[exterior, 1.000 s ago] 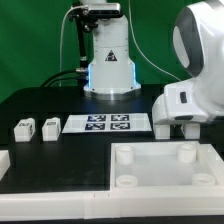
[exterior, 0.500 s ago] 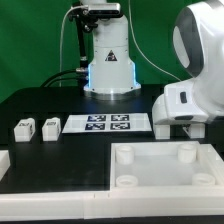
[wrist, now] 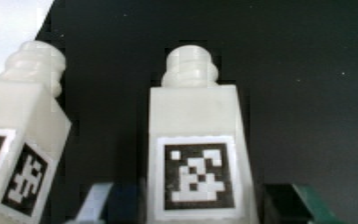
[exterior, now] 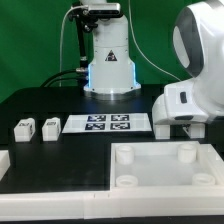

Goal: Assemble one leg

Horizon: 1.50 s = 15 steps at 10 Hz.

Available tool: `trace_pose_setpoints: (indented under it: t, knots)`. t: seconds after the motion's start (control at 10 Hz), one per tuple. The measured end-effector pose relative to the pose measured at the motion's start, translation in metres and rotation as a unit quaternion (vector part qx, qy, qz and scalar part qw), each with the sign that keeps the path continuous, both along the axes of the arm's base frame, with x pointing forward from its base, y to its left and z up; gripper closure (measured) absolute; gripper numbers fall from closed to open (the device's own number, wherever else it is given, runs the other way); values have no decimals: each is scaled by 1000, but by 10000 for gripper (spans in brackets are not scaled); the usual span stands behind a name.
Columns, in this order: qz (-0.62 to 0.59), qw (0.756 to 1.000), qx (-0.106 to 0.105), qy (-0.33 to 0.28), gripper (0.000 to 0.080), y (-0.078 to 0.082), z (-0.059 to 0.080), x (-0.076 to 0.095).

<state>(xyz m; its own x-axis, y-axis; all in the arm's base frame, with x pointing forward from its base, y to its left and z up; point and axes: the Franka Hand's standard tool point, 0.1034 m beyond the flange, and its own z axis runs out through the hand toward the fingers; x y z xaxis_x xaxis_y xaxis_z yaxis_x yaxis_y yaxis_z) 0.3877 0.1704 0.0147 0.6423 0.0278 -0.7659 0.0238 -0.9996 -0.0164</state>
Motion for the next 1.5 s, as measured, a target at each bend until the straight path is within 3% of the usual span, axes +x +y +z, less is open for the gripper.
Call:
trace_pose_setpoints:
  t: [0.1,0.3,0.4,0.6,0.7,0.8,1.0,1.2,1.4,1.5]
  knots:
    - [3,1000,2,-5,509,-1,2,4]
    - [7,1000,11,-17,508,-12,36,27]
    - [13,999,28,-34,508,-17,49,43]
    - [25,986,51,-157,508,-32,93,80]
    - [30,981,57,-182,508,-42,110,82]
    - [26,969,60,-237,508,-47,117,98]
    - [24,936,59,-346,508,-49,115,99]
    - [41,889,79,-449,508,-58,99,117]
    - [80,850,86,-513,508,-91,127,157]
    - [79,814,78,-570,508,-97,143,175]
